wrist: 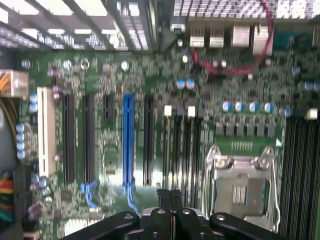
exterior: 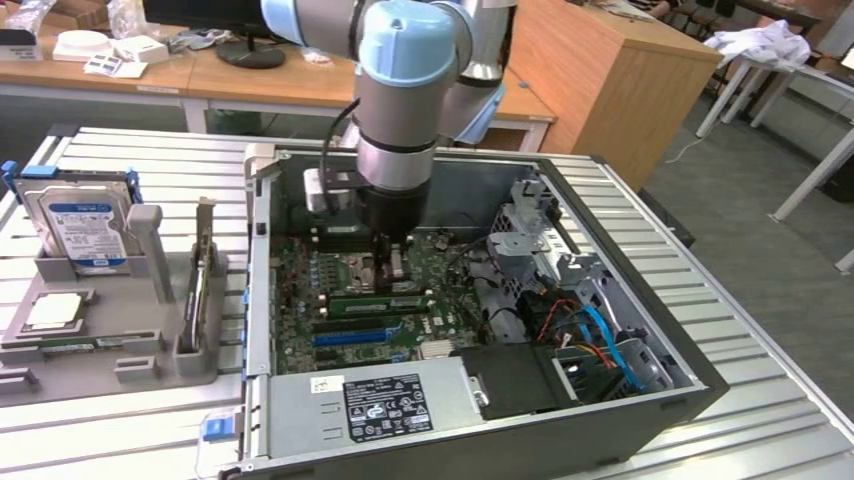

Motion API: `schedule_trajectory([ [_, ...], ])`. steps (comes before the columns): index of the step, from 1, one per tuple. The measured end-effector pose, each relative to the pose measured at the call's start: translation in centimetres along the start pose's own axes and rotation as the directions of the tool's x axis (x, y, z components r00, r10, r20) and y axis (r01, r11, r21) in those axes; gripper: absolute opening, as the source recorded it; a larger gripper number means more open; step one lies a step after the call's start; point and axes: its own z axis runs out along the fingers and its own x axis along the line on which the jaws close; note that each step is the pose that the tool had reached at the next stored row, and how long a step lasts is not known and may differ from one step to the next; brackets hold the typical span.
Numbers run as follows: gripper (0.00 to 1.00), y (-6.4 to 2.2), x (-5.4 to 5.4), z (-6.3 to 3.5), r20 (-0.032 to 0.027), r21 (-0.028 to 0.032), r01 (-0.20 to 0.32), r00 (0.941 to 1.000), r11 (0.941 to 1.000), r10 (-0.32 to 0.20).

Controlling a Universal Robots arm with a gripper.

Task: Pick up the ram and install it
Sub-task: 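Press down the ram until it locks into place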

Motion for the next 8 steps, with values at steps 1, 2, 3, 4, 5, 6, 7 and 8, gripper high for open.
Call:
schedule_trajectory([
  [1, 0.11, 0.32, 0.0, -0.02, -0.0001, -0.0005, 0.000, 1.0000, 1.0000, 0.000],
  [2, 0.11, 0.63, 0.0, -0.05, -0.0002, -0.0011, 0.000, 1.0000, 1.0000, 0.000],
  [3, 0.11, 0.98, 0.0, -0.06, -0.0002, -0.0014, 0.000, 1.0000, 1.0000, 0.000],
  [4, 0.11, 1.35, 0.0, -0.09, -0.0004, -0.0018, 0.000, 1.0000, 1.0000, 0.000],
  [5, 0.11, 1.75, 0.0, -0.12, -0.0004, -0.0021, 0.000, 1.0000, 1.0000, 0.000],
  [6, 0.11, 2.13, 0.0, -0.15, -0.0006, -0.0025, 0.000, 1.0000, 1.0000, 0.000],
  [7, 0.11, 2.52, 0.0, -0.18, -0.0007, -0.0028, 0.000, 1.0000, 1.0000, 0.000],
  [8, 0.11, 2.91, 0.0, -0.20, -0.0007, -0.0034, 0.000, 1.0000, 1.0000, 0.000],
])
